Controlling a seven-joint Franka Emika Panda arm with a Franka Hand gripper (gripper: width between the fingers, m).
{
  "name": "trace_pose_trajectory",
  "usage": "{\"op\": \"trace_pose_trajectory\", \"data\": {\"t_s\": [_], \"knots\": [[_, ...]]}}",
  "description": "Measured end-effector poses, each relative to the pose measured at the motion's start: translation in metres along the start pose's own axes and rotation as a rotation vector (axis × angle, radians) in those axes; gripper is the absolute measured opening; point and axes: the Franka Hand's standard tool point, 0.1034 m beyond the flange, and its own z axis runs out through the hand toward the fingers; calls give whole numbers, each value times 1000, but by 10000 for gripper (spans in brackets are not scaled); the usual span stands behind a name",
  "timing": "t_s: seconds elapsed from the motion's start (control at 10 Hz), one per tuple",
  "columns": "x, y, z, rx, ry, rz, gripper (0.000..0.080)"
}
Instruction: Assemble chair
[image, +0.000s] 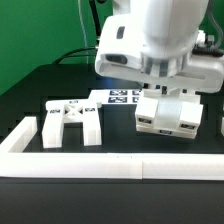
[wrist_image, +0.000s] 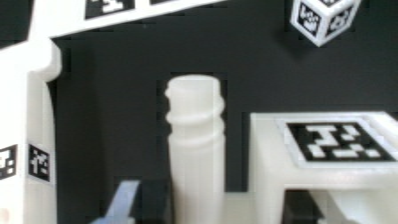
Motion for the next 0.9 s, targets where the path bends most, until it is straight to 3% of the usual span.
{"op": "trace_pose_trajectory", "data": {"t_s": [0.2,0.4,0.5,0.6,0.7,0.8,0.9], "knots": [[-11,13,4,-3,-175,16,249],[-31,14,17,-5,-245,19,249],[-29,16,20,-5,-252,28,249],[-28,16,21,-5,-251,29,325],[-28,16,21,-5,-250,29,325],[-28,17,21,-5,-251,30,510],[-28,17,21,-4,-251,30,510]]}}
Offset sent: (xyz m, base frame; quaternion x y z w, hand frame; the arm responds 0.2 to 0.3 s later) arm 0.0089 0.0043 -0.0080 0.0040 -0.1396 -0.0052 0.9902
